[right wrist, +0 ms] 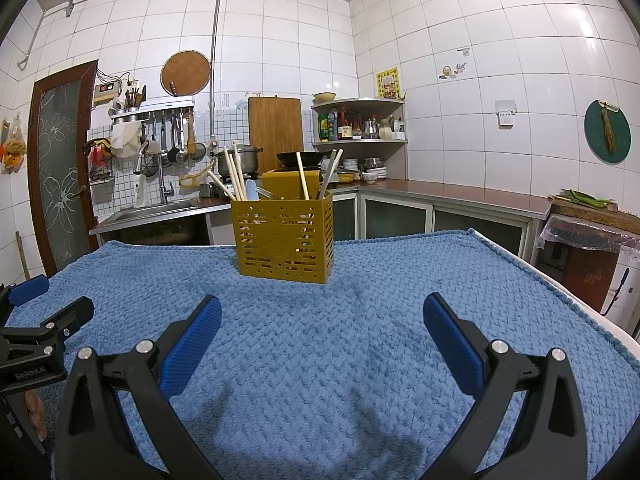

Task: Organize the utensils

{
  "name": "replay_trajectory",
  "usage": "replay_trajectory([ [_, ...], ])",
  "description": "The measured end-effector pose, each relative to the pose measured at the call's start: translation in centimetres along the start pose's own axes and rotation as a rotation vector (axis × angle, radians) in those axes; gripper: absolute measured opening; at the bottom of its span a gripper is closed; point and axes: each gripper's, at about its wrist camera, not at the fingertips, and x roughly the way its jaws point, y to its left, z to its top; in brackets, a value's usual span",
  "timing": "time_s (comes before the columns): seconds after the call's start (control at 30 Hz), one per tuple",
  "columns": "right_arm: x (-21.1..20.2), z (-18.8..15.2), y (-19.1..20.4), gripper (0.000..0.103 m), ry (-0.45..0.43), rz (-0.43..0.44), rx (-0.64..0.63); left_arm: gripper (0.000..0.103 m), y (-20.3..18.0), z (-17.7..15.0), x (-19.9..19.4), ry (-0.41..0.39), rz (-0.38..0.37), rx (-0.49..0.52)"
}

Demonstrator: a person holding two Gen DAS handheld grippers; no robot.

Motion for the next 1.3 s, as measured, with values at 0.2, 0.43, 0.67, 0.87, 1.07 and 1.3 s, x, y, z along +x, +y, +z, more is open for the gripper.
replay_trajectory([
  [0.2,0.00,-0.02,-0.02,0.099,-0.001,0.000,0.000,0.098,-0.03,-0.01,-0.03,-0.001,0.000,0.001],
  [0.43,0.02,0.06,-0.03,0.098,-0.001,0.000,0.000,0.098,0.00,-0.03,0.04,-0.001,0.000,0.002],
  [0.67,0.00,0.05,-0.01,0.098,-0.002,0.000,0.000,0.098,0.00,-0.02,-0.03,-0.002,0.000,0.002],
  [0.87,0.01,0.02,0.00,0.098,-0.002,0.000,-0.001,0.098,-0.01,-0.03,-0.03,-0.001,0.000,0.002],
  [1.07,0.03,0.00,0.04,0.098,0.000,-0.001,-0.001,0.098,0.04,-0.04,0.00,-0.002,0.001,0.002],
  [1.3,-0.17,0.40,-0.13,0.098,0.000,-0.003,0.001,0.098,0.00,-0.05,-0.03,-0.003,0.001,0.002],
])
